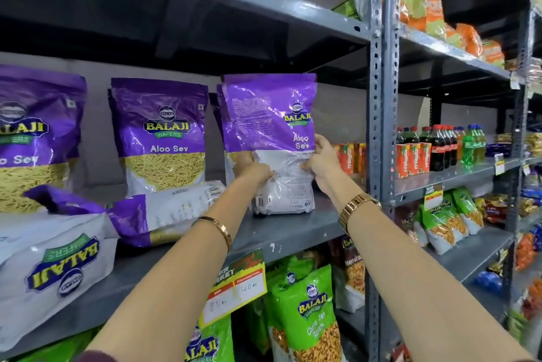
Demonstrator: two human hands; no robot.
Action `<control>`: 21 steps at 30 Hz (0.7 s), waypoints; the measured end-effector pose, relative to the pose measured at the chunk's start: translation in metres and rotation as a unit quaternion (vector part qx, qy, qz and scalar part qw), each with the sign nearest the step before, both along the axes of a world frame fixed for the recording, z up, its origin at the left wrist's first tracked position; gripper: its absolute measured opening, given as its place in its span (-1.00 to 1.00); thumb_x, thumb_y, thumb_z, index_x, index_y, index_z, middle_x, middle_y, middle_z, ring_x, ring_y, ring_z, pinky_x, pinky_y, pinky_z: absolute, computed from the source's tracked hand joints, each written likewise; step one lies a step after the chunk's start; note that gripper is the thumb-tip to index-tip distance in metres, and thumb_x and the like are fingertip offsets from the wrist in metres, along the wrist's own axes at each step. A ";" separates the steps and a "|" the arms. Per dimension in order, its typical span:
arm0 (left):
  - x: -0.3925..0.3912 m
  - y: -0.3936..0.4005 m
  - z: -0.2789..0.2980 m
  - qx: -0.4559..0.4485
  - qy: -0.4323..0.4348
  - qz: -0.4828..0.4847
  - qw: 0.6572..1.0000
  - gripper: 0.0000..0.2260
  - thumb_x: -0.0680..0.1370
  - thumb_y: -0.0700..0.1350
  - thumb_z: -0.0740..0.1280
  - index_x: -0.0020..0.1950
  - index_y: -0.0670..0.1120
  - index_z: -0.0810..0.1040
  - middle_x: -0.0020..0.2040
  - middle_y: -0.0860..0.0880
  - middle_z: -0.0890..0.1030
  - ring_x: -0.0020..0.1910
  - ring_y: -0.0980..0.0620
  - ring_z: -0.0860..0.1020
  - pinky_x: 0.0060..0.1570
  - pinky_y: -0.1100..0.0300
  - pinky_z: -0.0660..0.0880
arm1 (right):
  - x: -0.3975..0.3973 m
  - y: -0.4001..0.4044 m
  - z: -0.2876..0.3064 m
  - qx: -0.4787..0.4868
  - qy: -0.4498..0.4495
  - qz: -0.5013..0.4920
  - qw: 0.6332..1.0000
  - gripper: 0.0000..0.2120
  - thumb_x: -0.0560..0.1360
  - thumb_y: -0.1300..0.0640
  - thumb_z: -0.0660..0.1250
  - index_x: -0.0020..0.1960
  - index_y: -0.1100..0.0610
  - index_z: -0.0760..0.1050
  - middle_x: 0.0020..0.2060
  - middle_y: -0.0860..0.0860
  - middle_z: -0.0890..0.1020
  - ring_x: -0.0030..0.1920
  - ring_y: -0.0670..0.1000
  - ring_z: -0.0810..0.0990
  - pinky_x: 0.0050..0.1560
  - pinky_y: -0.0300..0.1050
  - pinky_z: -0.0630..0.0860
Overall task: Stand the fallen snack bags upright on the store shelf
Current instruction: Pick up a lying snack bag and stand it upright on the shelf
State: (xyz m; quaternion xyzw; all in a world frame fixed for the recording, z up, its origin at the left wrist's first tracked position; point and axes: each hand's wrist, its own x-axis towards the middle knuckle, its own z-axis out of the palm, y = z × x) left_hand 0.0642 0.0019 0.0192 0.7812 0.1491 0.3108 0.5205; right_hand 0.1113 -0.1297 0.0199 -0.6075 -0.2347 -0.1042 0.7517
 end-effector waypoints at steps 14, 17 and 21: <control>0.037 -0.002 -0.021 0.001 -0.068 0.090 0.994 -0.80 0.39 -0.32 0.40 -0.01 -0.17 0.55 -0.11 -0.04 0.56 -0.15 0.01 0.51 -0.17 0.27 0.40 | 0.079 0.010 -0.018 -0.021 -0.013 0.104 0.994 -0.35 0.33 0.54 0.24 0.32 0.07 0.32 0.12 0.05 0.52 0.01 -0.03 0.56 -0.12 -0.11 0.52; 0.036 -0.005 -0.023 0.006 -0.062 0.103 0.993 -0.76 0.40 -0.27 0.42 0.06 -0.18 0.55 0.00 -0.10 0.62 -0.08 -0.06 0.56 -0.12 0.23 0.44 | 0.081 0.009 -0.026 -0.016 0.028 0.121 0.992 -0.56 0.38 0.48 0.23 0.17 0.12 0.45 0.03 0.04 0.59 0.02 0.05 0.57 -0.10 -0.05 0.54; 0.032 -0.013 -0.027 0.031 -0.054 0.120 0.991 -0.70 0.44 -0.21 0.40 0.15 -0.21 0.51 0.10 -0.18 0.61 -0.11 -0.04 0.53 -0.15 0.24 0.42 | 0.079 0.003 -0.031 -0.034 0.073 0.165 0.983 -0.84 0.45 0.32 0.26 -0.06 0.10 0.50 -0.20 -0.04 0.60 -0.22 -0.09 0.56 -0.32 -0.22 0.38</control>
